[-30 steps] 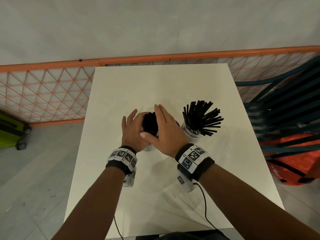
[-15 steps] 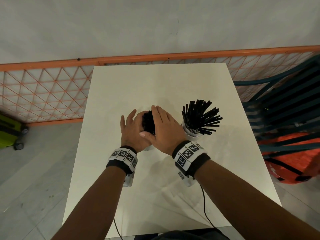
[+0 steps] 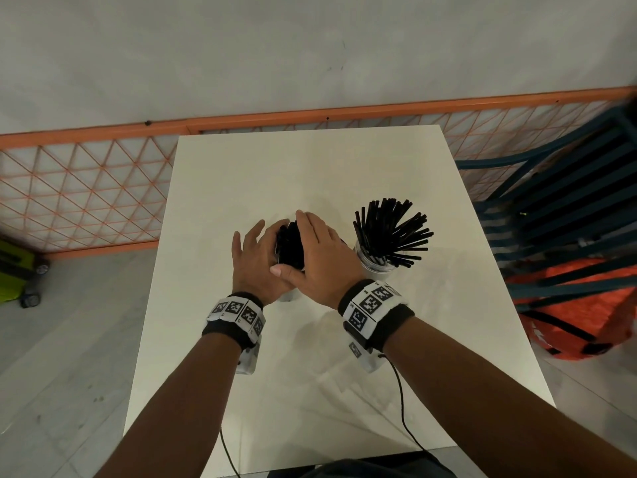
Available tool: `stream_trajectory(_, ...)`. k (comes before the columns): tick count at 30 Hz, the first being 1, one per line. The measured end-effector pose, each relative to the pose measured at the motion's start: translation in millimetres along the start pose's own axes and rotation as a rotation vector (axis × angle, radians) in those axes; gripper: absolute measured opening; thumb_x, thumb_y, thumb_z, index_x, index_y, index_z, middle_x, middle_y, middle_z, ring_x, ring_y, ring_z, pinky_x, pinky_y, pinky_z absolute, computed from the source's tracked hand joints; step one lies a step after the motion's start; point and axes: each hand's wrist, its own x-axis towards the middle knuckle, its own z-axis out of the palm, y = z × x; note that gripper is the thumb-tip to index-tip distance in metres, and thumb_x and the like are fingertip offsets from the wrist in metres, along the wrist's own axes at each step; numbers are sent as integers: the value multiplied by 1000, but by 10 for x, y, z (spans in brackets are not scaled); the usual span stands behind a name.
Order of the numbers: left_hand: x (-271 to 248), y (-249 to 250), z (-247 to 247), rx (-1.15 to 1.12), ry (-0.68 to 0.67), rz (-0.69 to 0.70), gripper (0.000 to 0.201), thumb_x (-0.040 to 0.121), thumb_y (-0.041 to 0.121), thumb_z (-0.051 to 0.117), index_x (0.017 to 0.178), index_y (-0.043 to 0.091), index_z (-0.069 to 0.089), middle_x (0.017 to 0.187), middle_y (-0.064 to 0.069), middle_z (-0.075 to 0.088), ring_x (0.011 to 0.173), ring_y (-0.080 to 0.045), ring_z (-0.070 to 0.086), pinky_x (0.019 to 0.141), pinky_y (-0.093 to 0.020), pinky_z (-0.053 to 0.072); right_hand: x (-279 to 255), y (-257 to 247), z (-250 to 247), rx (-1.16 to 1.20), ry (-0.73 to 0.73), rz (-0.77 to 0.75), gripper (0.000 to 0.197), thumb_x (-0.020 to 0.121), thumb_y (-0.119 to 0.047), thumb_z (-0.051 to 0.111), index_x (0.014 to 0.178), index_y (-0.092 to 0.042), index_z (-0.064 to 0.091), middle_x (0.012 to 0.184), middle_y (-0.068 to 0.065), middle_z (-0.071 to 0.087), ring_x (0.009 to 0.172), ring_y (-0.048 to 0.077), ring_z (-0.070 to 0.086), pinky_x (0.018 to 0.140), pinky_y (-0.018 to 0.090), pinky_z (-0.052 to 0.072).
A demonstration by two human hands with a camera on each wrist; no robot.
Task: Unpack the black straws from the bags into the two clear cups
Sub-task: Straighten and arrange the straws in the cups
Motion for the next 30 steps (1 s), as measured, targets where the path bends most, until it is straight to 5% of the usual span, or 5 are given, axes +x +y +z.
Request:
stream_trajectory(8,4,59,-35,-132,61,-23,113,52,78,55,147,20,37,134,-2,62,136,-29,47,113,-65,25,-280,66,-315,96,168,56,88,89,-64,51,153,-12,22,156,7,29,141,25,34,109,34,37)
stream_trajectory(13,-50,40,-189,-309,82,-33,135,40,81,72,151,22,25,142,3,54,134,-20,47,114,-56,30,-553,296,-607,193,193,32,62,88,-59,56,135,-19,51,136,-1,47,123,13,49,99,30,48)
stream_trajectory(18,-424,386,-362,-401,466,54,79,63,57,75,126,17,48,116,-4,58,106,-28,58,89,-48,48,-820,779,-999,106,275,52,37,88,-49,58,114,-24,63,113,-8,61,102,11,58,83,37,54)
stream_trajectory(22,-673,944,-224,-508,20,145,54,69,62,73,113,39,51,95,14,60,81,-8,59,72,-34,53,-922,1175,-1135,132,248,231,61,79,-50,73,131,-26,52,129,-8,52,106,7,55,85,35,54)
stream_trajectory(30,-106,1204,595,-560,-232,-206,130,49,65,88,152,29,17,149,5,46,130,-14,50,108,-39,46,-808,1522,-969,105,-105,412,129,59,-59,85,156,-21,9,143,1,37,104,15,58,82,29,49)
